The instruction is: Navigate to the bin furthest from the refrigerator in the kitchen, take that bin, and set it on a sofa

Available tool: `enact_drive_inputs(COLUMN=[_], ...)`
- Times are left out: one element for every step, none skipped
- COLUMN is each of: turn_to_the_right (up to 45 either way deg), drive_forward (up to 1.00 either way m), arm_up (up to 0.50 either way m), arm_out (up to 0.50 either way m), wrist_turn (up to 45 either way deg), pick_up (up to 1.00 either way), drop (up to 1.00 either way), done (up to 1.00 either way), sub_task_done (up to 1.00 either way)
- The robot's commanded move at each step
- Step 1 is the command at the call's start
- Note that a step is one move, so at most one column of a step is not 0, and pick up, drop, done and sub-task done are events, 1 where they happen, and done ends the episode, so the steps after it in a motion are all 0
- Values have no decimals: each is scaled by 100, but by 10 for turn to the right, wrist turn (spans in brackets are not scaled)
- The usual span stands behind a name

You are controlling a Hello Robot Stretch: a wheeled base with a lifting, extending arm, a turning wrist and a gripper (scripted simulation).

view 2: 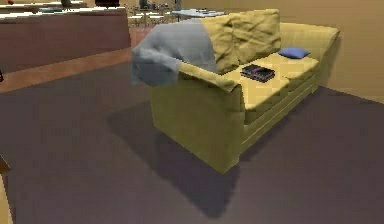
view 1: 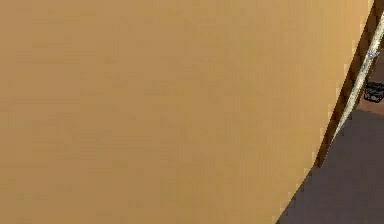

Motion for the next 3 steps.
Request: enact_drive_inputs(turn_to_the_right=[450,300,30], drive_forward=[0,0,0], arm_up=[0,0,0], arm_out=[0,0,0], wrist_turn=[0,0,0], pick_up=[0,0,0], drop=[0,0,0], done=[0,0,0], sub_task_done=[0,0,0])
